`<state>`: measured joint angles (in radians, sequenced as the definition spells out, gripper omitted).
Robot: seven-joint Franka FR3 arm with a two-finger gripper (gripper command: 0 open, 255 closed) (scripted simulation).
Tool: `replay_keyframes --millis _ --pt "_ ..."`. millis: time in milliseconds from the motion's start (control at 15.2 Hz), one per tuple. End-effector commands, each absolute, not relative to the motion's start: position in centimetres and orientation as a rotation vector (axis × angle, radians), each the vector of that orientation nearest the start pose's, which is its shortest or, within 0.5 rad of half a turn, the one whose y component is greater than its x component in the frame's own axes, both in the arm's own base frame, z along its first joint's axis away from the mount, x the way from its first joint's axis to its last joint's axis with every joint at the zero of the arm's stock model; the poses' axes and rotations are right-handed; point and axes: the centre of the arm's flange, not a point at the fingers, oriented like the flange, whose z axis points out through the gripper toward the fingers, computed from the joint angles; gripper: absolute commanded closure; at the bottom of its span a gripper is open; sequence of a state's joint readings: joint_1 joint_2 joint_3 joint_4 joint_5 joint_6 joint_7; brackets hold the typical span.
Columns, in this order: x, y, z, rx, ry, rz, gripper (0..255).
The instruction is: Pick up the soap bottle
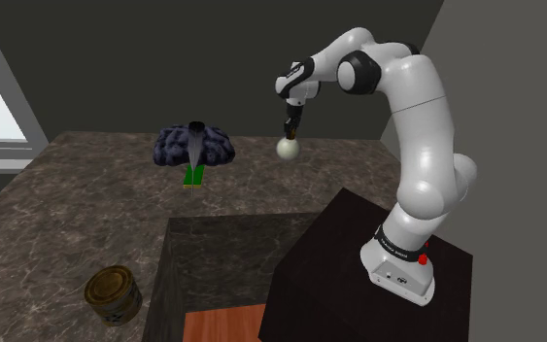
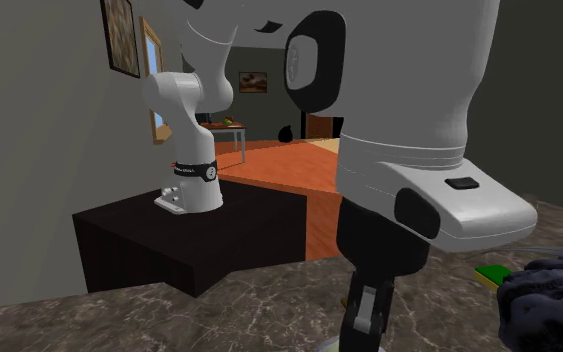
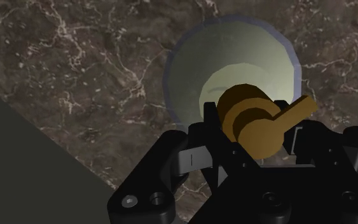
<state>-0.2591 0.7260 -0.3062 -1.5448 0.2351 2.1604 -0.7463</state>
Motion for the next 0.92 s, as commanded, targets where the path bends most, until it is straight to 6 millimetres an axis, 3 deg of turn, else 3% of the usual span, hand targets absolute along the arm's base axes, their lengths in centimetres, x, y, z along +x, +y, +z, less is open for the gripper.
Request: replay_keyframes --millis 0,858 --pt "60.9 -33.8 24.2 -3.103 -0.168 0.101 255" --pt "60.9 -33.8 30.6 -3.103 -0.168 0.101 255"
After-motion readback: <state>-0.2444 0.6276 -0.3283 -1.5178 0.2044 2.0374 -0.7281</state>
